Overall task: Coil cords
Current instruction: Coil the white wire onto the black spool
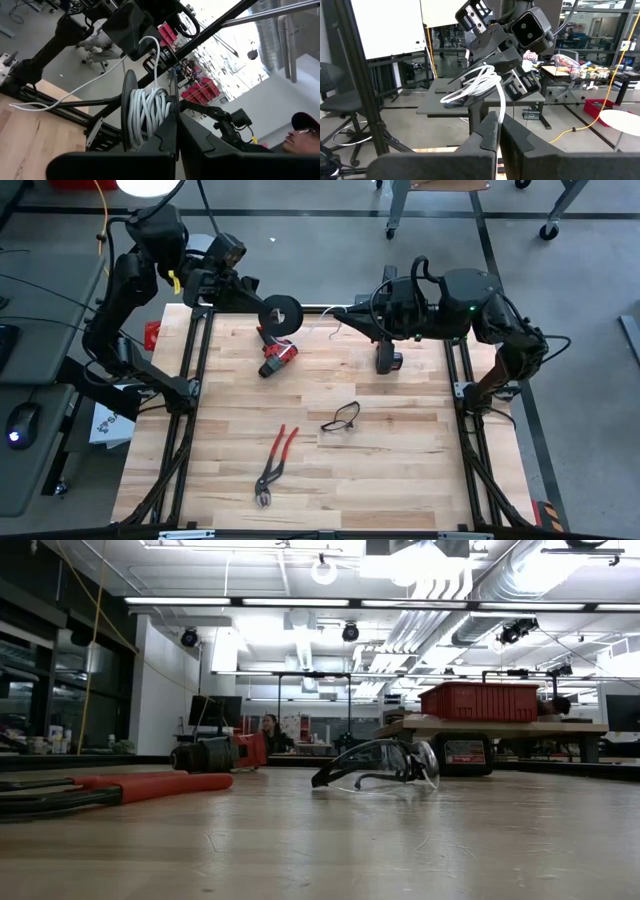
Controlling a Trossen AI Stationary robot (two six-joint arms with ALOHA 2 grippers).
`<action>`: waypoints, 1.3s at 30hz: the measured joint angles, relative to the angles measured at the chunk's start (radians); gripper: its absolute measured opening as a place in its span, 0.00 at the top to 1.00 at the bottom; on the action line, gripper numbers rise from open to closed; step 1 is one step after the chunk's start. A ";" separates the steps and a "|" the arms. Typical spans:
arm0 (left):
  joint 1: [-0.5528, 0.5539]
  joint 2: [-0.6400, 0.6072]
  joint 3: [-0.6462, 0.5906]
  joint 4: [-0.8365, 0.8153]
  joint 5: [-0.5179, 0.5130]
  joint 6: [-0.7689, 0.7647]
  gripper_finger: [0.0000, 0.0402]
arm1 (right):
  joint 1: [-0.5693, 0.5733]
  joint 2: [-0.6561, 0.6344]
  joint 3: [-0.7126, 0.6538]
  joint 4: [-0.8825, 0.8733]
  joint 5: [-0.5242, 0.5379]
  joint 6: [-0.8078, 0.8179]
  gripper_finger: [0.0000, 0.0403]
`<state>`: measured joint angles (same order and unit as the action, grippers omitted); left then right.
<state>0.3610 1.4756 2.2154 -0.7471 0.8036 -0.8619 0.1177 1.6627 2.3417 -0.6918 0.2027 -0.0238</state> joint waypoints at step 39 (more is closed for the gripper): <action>-0.067 -0.032 0.000 -0.010 -0.006 -0.098 1.00 | -0.010 -0.003 0.000 0.083 -0.143 -0.038 1.00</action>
<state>0.2942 1.4441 2.2158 -0.7568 0.7975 -0.9603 0.1072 1.6600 2.3417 -0.6086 0.0597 -0.0613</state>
